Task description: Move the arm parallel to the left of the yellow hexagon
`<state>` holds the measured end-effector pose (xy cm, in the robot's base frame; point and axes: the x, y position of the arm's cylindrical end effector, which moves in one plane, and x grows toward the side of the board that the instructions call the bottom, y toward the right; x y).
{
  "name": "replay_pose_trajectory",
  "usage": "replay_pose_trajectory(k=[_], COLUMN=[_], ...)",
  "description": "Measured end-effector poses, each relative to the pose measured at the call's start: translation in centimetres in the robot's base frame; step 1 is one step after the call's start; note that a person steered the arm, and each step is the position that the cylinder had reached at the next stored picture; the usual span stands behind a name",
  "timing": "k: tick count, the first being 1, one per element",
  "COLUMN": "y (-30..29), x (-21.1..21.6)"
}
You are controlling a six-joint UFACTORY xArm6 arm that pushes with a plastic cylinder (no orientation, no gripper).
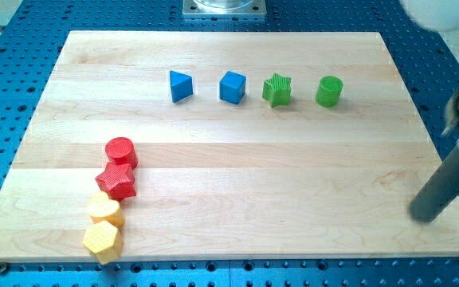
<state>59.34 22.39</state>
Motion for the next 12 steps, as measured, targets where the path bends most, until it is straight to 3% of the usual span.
replay_pose_trajectory(k=[2, 5, 6, 9, 10, 12], y=[-4.3, -25.0, -26.5, -23.2, -26.9, -38.6], x=[2.5, 2.5, 2.5, -12.9, -15.7, -15.4])
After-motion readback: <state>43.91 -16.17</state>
